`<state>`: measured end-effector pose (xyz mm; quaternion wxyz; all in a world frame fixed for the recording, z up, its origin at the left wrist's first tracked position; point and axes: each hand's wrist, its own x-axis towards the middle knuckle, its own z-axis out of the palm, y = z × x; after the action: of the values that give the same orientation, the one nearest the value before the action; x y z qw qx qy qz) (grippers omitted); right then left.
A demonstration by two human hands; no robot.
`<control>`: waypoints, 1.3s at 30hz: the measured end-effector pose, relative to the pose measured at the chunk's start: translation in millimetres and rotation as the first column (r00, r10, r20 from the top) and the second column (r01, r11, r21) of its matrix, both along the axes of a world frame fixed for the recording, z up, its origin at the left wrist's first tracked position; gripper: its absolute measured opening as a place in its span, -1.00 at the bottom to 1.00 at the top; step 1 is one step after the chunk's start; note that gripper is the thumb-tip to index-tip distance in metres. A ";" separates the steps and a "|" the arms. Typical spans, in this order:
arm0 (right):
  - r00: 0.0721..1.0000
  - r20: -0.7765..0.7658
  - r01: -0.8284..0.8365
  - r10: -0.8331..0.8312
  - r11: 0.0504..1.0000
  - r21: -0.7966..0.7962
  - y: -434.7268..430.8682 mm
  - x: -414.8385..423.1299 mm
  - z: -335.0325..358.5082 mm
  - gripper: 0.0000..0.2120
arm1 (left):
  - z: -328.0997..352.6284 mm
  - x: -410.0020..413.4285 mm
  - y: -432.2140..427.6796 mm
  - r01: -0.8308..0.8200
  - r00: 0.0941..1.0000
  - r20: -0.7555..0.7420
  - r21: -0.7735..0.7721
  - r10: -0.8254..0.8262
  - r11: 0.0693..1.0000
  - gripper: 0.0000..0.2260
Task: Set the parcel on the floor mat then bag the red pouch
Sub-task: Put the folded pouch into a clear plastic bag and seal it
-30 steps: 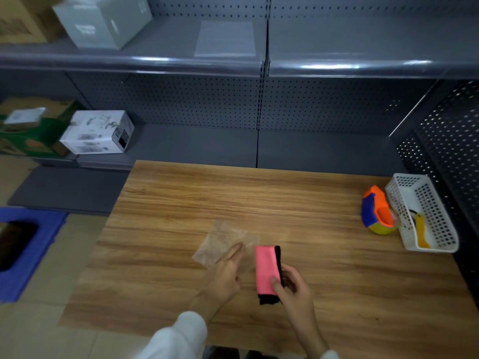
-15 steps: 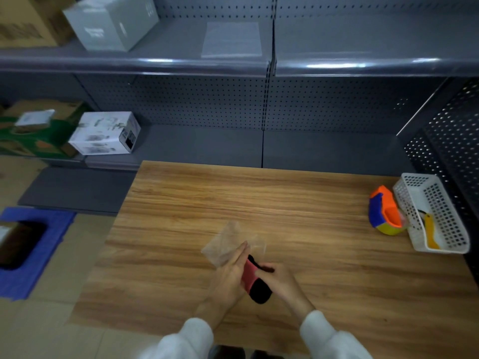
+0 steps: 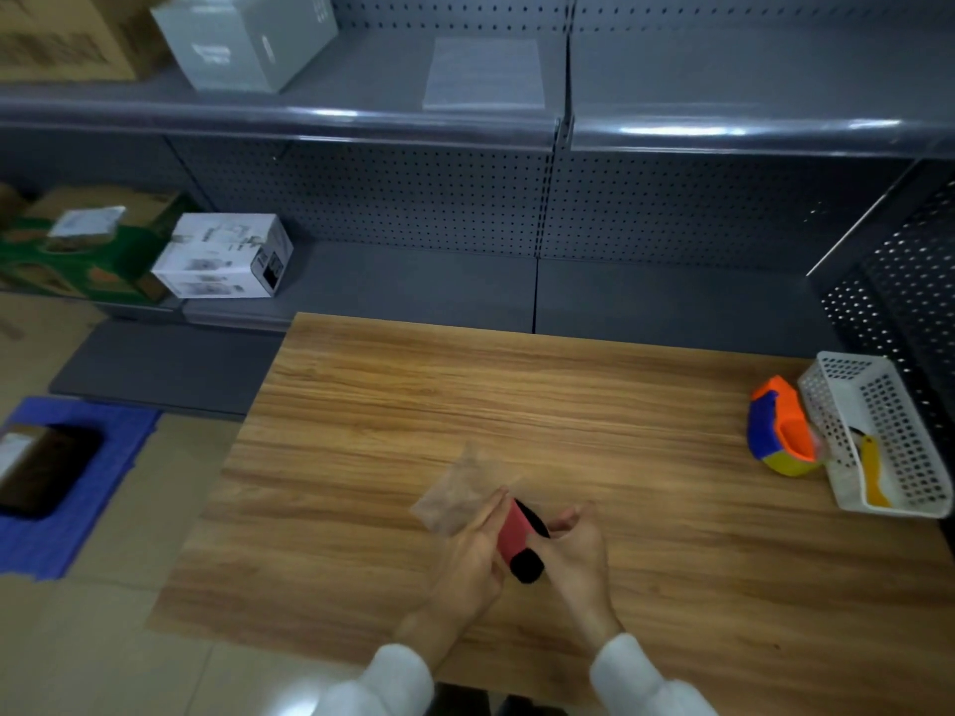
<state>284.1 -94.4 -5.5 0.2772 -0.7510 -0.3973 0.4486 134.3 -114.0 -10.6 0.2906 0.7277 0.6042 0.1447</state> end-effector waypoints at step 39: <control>0.789 -0.562 -0.324 0.247 0.945 -0.040 34.6 72.8 42.1 -0.75 | 49.0 -35.0 2.0 0.061 0.990 0.110 0.222 -0.087 0.973 -0.98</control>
<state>356.8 -59.7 36.6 0.2572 -0.5383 -0.3789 0.7074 99.3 -112.0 38.4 0.2496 0.7673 0.5387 0.2424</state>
